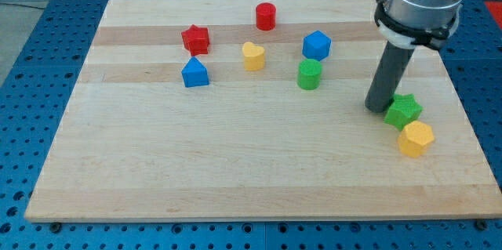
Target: Slide the green blocks to the top of the yellow hexagon
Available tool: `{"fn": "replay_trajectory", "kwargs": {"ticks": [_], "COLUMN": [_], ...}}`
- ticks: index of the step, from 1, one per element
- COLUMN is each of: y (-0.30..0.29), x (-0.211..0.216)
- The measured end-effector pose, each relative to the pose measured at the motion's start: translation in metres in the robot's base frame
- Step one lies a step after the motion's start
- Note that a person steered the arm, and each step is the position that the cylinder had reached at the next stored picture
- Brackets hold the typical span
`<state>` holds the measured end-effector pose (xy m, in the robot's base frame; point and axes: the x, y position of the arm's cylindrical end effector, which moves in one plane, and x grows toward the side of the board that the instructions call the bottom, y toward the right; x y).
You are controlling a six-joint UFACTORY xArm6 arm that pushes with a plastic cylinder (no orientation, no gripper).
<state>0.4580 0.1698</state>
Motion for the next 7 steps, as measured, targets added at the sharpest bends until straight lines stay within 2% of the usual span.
{"fn": "replay_trajectory", "kwargs": {"ticks": [2, 5, 7], "y": [-0.023, -0.018, -0.015], "x": [-0.015, 0.014, 0.017]}}
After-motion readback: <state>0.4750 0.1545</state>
